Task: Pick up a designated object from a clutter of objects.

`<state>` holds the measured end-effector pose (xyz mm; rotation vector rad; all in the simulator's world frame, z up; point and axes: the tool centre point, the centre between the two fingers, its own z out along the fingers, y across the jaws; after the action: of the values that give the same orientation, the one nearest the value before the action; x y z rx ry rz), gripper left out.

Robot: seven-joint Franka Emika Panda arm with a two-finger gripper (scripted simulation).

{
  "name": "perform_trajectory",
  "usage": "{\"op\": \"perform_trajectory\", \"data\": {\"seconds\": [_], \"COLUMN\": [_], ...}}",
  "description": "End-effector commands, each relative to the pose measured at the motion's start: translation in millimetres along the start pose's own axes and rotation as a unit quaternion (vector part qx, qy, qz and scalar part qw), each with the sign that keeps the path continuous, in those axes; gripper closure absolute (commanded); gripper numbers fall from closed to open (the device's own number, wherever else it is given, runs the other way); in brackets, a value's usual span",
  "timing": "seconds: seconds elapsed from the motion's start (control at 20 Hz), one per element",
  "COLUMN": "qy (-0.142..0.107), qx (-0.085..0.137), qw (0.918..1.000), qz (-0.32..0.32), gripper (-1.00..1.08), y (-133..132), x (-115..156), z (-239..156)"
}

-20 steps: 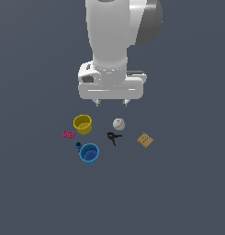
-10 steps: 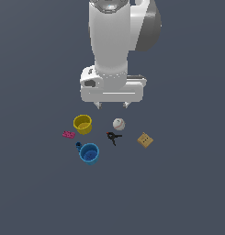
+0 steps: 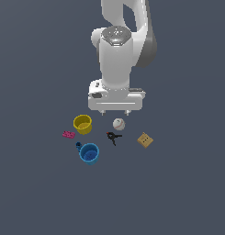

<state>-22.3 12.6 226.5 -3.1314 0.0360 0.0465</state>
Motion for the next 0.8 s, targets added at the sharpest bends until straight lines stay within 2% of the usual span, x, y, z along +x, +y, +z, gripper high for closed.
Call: {"op": "perform_trajectory", "data": {"seconds": [0.0, 0.4, 0.75], "qy": [0.002, 0.009, 0.013], "qx": [-0.002, -0.005, -0.005], "qw": [1.0000, 0.9999, 0.9999], "qz": [0.002, 0.007, 0.009], "gripper": [-0.92, -0.92, -0.92], "y": [-3.8, -15.8, -22.5], "x": [-6.7, -36.3, -59.9], "z": [20.2, 81.4, 114.9]}}
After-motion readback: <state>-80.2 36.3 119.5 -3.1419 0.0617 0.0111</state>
